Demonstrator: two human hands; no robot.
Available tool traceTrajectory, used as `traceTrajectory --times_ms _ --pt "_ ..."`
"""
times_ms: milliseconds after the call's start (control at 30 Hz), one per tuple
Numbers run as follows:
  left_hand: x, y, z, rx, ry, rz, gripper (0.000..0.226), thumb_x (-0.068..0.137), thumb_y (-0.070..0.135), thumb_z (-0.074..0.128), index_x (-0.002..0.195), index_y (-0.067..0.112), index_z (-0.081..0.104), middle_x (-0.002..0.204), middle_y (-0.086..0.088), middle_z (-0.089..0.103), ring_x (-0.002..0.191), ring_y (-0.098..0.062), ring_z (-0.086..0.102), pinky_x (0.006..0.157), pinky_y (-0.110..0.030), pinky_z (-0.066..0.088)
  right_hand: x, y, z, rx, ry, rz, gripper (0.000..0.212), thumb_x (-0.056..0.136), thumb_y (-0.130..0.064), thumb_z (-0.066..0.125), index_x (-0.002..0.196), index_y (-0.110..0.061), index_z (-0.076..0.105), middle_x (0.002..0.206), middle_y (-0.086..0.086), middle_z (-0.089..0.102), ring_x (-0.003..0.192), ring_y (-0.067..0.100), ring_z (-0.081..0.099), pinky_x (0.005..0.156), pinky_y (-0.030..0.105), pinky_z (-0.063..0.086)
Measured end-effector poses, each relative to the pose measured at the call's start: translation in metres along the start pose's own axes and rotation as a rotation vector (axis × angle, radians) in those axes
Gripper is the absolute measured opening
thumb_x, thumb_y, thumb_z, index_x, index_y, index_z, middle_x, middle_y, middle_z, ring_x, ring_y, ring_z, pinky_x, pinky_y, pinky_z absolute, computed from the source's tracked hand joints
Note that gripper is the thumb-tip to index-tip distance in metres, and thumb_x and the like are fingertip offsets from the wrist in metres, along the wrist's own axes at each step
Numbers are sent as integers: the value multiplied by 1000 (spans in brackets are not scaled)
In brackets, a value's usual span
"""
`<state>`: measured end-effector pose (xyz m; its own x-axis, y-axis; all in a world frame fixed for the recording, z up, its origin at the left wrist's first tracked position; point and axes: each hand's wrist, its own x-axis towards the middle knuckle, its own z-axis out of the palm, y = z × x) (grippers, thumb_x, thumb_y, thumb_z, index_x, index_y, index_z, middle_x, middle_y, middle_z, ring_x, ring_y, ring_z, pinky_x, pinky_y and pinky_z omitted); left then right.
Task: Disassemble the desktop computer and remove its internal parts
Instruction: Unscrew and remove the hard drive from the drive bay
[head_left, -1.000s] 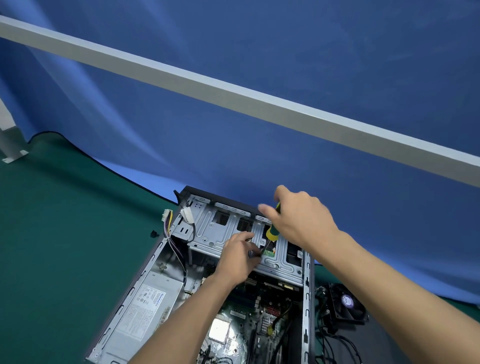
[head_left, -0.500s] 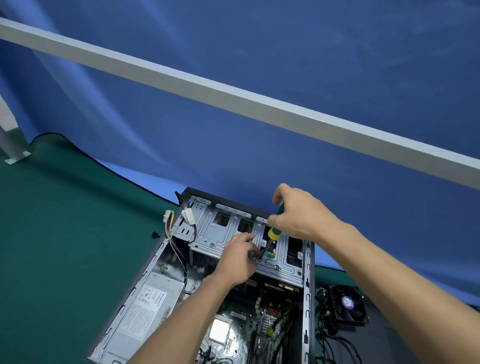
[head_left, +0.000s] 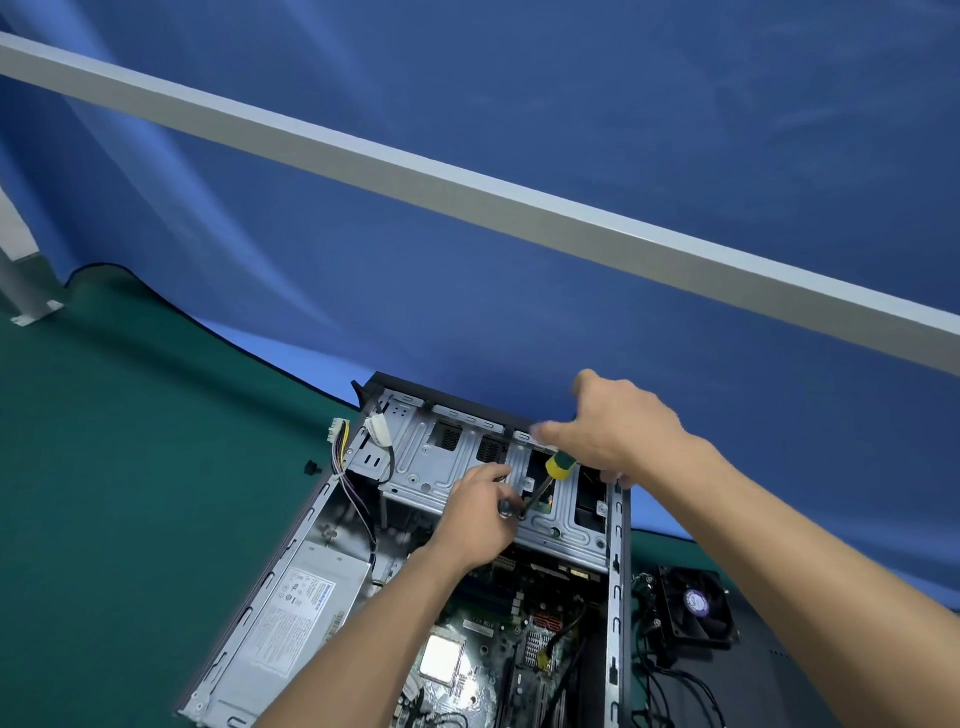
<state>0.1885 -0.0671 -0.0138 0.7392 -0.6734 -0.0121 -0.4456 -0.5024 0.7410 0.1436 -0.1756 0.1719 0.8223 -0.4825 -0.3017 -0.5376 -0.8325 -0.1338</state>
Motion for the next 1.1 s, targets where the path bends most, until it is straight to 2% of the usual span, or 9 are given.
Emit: traceTrajectory --times_ms 167,300,433,533,600,667,767,900,1100 --pt "1 -1 1 8 -9 15 22 81 10 63 98 16 74 141 -1 45 133 -18 32 110 -27 24 3 0 1 131 -9 -23 36 90 -24 54 121 -15 37 110 6 44 90 29 56 68 33 42" --pt "1 -3 2 7 6 4 22 81 10 62 98 17 73 140 2 45 132 -17 31 110 -26 22 2 1 6 36 69 -31 26 94 -38 46 96 -13 49 98 8 56 83 29 54 67 32 41" --pt "1 -2 2 20 -7 15 21 80 11 63 97 17 74 140 2 45 132 -17 32 109 -26 23 5 2 2 12 6 -107 24 89 -27 53 112 -20 53 104 1 46 95 25 49 72 30 36" --pt "1 -4 3 5 1 2 21 80 11 62 97 19 73 140 3 44 132 -16 31 111 -27 22 3 5 6 16 118 -87 27 94 -40 46 85 -16 53 84 3 53 83 28 53 66 30 37" --pt "1 -4 3 7 -2 12 21 80 11 62 97 18 73 140 2 45 132 -16 32 110 -28 23 4 7 10 81 143 -133 13 94 -27 45 96 -18 53 92 2 52 88 29 54 68 31 39" --pt "2 -3 2 19 -4 19 19 80 12 64 96 17 74 139 1 45 131 -17 33 109 -27 24 3 6 11 125 84 -177 25 89 -23 53 113 -22 46 106 0 47 93 27 52 73 33 41" --pt "3 -6 4 7 1 -1 20 80 13 65 97 18 73 140 3 44 132 -16 32 109 -25 23 2 5 12 116 176 -159 25 93 -42 48 106 -22 49 99 1 53 90 27 54 69 33 38" --pt "5 -7 7 65 -2 24 19 81 19 69 100 19 73 138 3 46 130 -16 33 105 -24 24 3 4 13 170 152 -191 26 88 -21 50 114 -21 47 107 -1 53 92 24 53 72 31 38" --pt "4 -7 11 105 28 37 17 87 24 65 102 19 71 140 4 43 131 -17 31 102 -24 19 -4 20 20 200 301 -131 10 86 -31 56 92 -25 51 84 -5 58 78 23 55 59 30 36"
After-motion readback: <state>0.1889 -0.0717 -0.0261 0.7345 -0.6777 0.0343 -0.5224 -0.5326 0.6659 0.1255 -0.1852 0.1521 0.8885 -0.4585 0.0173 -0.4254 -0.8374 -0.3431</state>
